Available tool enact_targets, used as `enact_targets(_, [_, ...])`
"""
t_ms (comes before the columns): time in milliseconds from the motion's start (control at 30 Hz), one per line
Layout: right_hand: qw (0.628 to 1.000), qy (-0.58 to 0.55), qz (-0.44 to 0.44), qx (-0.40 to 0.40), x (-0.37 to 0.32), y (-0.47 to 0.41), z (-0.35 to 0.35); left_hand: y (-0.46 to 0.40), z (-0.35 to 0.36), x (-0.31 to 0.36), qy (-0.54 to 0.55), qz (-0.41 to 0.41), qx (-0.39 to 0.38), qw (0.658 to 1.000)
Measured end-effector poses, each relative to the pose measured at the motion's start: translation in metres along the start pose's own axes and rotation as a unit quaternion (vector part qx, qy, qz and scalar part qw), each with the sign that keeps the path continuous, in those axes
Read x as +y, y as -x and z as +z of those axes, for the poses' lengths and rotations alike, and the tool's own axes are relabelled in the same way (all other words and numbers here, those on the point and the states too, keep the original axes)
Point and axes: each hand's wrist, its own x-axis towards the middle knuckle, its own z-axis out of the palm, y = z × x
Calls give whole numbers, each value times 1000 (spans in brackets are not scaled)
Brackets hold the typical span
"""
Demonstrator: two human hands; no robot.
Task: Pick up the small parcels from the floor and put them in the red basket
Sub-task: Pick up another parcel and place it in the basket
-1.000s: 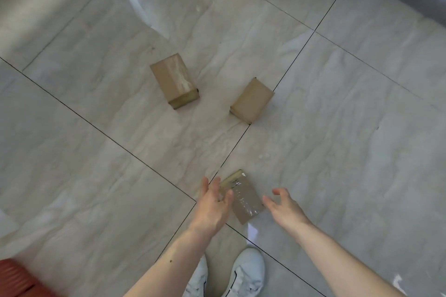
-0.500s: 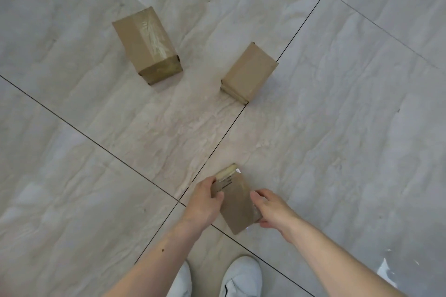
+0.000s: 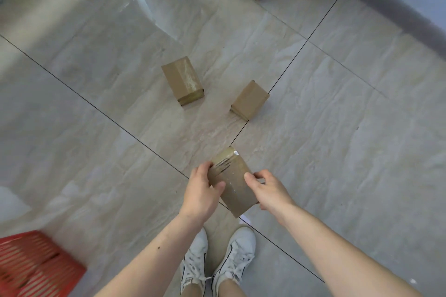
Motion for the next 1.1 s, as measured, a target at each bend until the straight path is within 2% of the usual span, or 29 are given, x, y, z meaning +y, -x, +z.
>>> enact_targets(233, [996, 60, -65, 30, -68, 89, -5, 67, -77, 51, 20, 51, 61, 997])
enact_targets(467, [983, 129, -127, 39, -99, 156, 14, 120, -121, 48, 39, 80, 118, 989])
enact_targets(800, [963, 212, -169, 6, -81, 227, 83, 195, -149, -27, 60, 68, 196, 976])
enact_targets(1100, [944, 260, -198, -51, -78, 278, 196, 254, -218, -122, 111, 15, 255, 960])
